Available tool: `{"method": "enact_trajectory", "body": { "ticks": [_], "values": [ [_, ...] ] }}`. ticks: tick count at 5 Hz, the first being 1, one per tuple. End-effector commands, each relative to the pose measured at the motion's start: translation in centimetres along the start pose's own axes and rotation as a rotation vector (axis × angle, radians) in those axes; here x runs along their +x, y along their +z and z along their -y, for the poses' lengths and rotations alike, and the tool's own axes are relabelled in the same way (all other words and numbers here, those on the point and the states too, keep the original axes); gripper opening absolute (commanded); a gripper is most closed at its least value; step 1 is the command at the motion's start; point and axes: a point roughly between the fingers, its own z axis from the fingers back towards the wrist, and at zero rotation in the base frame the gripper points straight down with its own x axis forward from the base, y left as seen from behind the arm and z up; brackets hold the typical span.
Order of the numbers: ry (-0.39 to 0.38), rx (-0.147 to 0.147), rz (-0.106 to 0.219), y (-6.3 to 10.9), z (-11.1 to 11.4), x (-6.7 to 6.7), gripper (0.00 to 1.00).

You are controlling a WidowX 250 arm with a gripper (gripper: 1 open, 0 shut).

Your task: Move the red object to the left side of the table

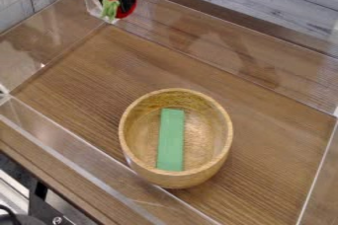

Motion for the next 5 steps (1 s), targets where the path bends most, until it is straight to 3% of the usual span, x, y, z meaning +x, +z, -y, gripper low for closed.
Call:
{"method": "enact_trajectory", "body": {
  "ticks": [1, 5],
  "values": [
    [0.033, 0.013, 0.050, 0.8, 0.4, 0.8, 0.00],
    [0.241, -0.006, 0.063, -0.9, -0.5, 1.9, 0.00]
  ]
}}
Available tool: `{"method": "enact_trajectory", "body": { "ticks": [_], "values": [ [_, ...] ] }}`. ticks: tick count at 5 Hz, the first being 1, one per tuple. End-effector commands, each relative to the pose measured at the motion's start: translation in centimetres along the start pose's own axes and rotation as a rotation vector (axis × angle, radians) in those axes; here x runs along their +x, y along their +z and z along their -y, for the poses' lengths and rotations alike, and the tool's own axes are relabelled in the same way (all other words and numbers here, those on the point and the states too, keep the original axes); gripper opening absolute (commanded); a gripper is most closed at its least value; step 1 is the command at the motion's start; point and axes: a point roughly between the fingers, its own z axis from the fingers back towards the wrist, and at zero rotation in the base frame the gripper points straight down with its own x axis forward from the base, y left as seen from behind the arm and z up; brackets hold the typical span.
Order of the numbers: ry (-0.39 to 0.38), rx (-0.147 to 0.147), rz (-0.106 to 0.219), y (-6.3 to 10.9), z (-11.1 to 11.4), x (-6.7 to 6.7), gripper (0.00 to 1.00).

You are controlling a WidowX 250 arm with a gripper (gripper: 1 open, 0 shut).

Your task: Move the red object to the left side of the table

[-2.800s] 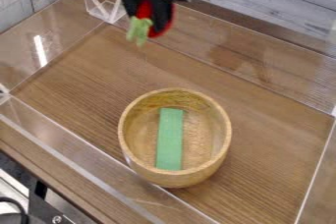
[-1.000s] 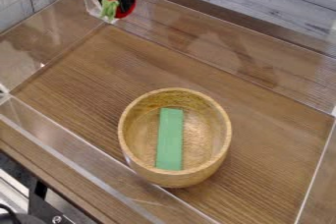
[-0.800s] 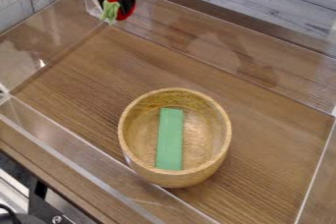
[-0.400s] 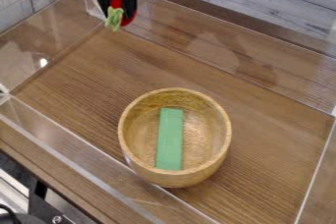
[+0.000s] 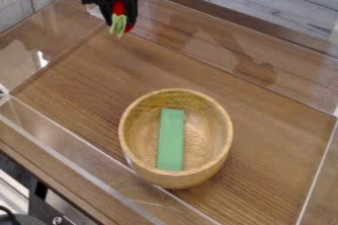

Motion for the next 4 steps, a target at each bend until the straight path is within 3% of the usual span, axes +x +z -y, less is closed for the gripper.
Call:
{"method": "enact_trajectory", "body": {
  "ticks": [1, 4],
  "values": [
    [0.064, -0.015, 0.069, 1.6, 0.7, 1.3, 0.00],
    [0.066, -0.035, 0.049, 0.8, 0.8, 3.8, 0.00]
  ]
}}
